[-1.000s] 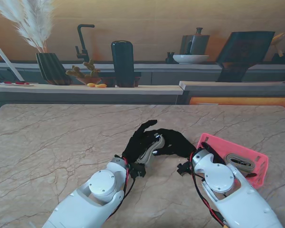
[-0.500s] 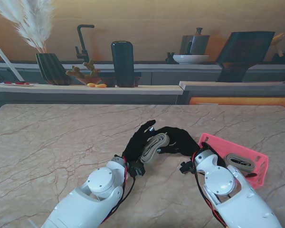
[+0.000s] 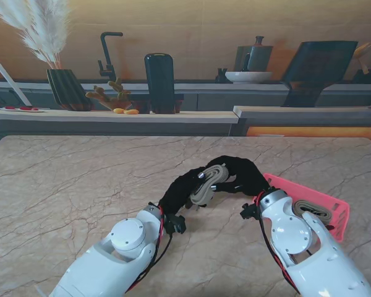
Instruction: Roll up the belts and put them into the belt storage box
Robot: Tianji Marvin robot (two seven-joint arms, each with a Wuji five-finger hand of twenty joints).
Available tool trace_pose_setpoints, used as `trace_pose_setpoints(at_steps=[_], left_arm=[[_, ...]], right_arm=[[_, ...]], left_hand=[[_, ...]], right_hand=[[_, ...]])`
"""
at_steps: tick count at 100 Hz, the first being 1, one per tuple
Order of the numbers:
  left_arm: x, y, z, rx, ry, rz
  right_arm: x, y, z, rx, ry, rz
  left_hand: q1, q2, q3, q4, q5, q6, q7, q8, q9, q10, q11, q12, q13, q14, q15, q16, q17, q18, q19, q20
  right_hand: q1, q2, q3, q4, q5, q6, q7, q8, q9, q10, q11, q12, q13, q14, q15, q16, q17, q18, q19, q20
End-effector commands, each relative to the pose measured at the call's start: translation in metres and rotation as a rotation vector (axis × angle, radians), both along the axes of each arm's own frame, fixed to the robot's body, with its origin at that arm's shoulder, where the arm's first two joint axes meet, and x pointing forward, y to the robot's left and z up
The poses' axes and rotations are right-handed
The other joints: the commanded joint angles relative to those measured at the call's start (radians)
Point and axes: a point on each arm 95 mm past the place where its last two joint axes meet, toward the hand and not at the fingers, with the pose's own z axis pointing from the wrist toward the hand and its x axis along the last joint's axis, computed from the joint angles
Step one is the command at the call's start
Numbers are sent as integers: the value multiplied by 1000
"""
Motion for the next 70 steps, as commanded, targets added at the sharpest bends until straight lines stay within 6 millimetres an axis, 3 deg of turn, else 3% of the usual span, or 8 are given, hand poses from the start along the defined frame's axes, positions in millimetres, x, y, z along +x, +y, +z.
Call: trace_pose_setpoints(at_steps=[1,45,70], left_arm=[[0,5,-2,36,-17,-6],[-1,9,0,218,-120,-146],[0,8,1,304,-124,-207]], right_arm=[[1,2,8,18,-15,-12],[12,14,12,-19,-49,-51],[16,27,13,-29,-47,-7]], left_hand=[[-31,-47,-16,35,39,6,-1,17,27,2,21,14,6,-11,-15,-15,-11,17,-12,-5],[-30,-106,8,45,-7,50,-42,22,38,6,28,24,20,-6,-16,-21,-9,30,-22,-5],[80,-29,93,47,-4,41,-5,50,73,-2,80,63,56,-12,44,6,24,17,30,15]], right_hand=[[35,94,163,45,212,-42,478,42,45,18,-2,-5,30,-16,12,-1,-2,18,13,-14],[32,61,199,76,214,0,480,41,37,43,44,-10,20,8,76,19,-8,30,47,-21],[25,63,205,86,207,-1,479,44,27,40,60,-10,13,6,87,20,-14,29,57,-25]])
